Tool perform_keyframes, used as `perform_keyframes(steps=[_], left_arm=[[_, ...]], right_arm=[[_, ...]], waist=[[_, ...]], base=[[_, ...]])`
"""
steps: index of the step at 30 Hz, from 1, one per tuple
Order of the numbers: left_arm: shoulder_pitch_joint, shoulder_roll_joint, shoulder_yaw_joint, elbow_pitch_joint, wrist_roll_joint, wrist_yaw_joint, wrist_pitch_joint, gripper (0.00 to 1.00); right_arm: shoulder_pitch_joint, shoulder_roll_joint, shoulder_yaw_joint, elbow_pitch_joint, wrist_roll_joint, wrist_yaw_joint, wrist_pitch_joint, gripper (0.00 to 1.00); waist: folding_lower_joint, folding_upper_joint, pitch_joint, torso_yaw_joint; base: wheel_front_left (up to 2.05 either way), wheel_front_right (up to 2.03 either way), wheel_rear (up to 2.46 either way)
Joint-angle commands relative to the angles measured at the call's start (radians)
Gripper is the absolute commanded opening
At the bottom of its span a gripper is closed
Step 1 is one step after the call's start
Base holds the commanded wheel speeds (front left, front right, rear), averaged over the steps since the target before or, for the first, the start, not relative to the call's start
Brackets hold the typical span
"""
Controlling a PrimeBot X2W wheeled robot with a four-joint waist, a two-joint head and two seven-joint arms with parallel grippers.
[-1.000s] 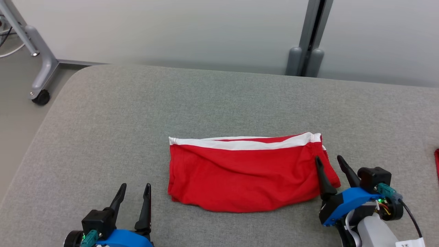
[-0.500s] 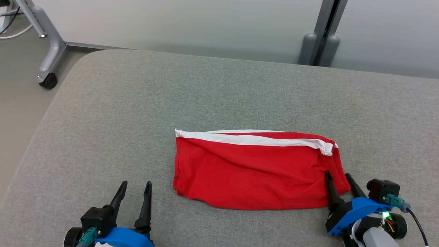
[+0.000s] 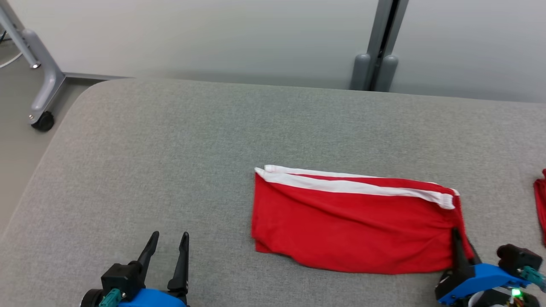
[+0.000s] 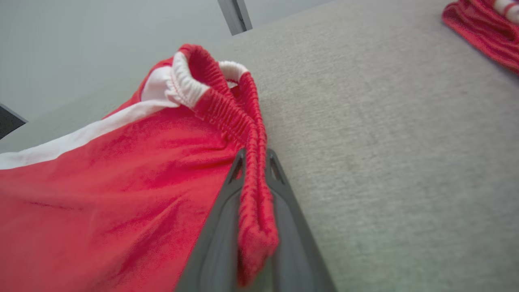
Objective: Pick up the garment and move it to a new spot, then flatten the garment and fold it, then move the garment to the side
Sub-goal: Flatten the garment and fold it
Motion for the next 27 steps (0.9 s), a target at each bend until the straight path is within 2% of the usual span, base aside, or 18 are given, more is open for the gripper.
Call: perform_keyframes(steps=[1,4,7,12,13,19,24,27], left_arm=[[0.011,-0.004,0.002,-0.001,0.005,-0.001,-0.002,1.00],[0.018,-0.009,-0.001,0.001,0.008,-0.001,-0.002,1.00],[0.026,-0.016,-0.009,0.007,0.008,-0.001,-0.002,1.00],[0.031,-0.026,-0.028,0.021,0.006,-0.001,-0.002,1.00],[0.031,-0.026,-0.028,0.021,0.006,-0.001,-0.002,1.00],[0.034,-0.027,-0.039,0.035,0.003,-0.001,-0.002,1.00],[0.028,-0.016,-0.051,0.049,-0.001,-0.001,-0.002,1.00],[0.021,-0.009,-0.056,0.054,-0.008,-0.001,-0.002,1.00]], right_arm=[[0.016,-0.007,-0.037,-0.020,-0.031,-0.001,0.000,0.00],[0.012,-0.006,-0.086,-0.046,-0.060,-0.001,0.000,0.00],[-0.011,-0.004,-0.056,-0.047,-0.021,0.000,0.000,0.00],[-0.012,-0.003,0.170,-0.088,0.134,0.000,0.000,0.00],[-0.012,-0.003,0.170,-0.088,0.134,0.000,0.000,0.00],[-0.008,-0.006,0.409,-0.193,0.277,0.000,0.000,0.00],[-0.065,-0.006,0.515,-0.176,0.292,0.000,0.000,0.00],[-0.107,-0.006,0.532,-0.138,0.267,0.000,0.000,0.00]], waist=[[-0.0001,0.0000,-0.015,-0.017],[-0.0001,0.0000,-0.025,-0.034],[-0.0001,0.0000,-0.034,-0.043],[-0.0001,0.0000,-0.048,-0.034],[-0.0001,0.0000,-0.048,-0.034],[-0.0001,0.0000,-0.059,0.023],[-0.0001,0.0000,-0.052,0.105],[-0.0001,0.0000,-0.044,0.142]], base=[[0.00,0.00,0.00],[0.00,0.00,0.00],[0.00,0.00,0.00],[0.00,0.00,0.00],[0.00,0.00,0.00],[0.00,0.00,0.00],[0.00,0.00,0.00],[0.00,0.00,0.00]])
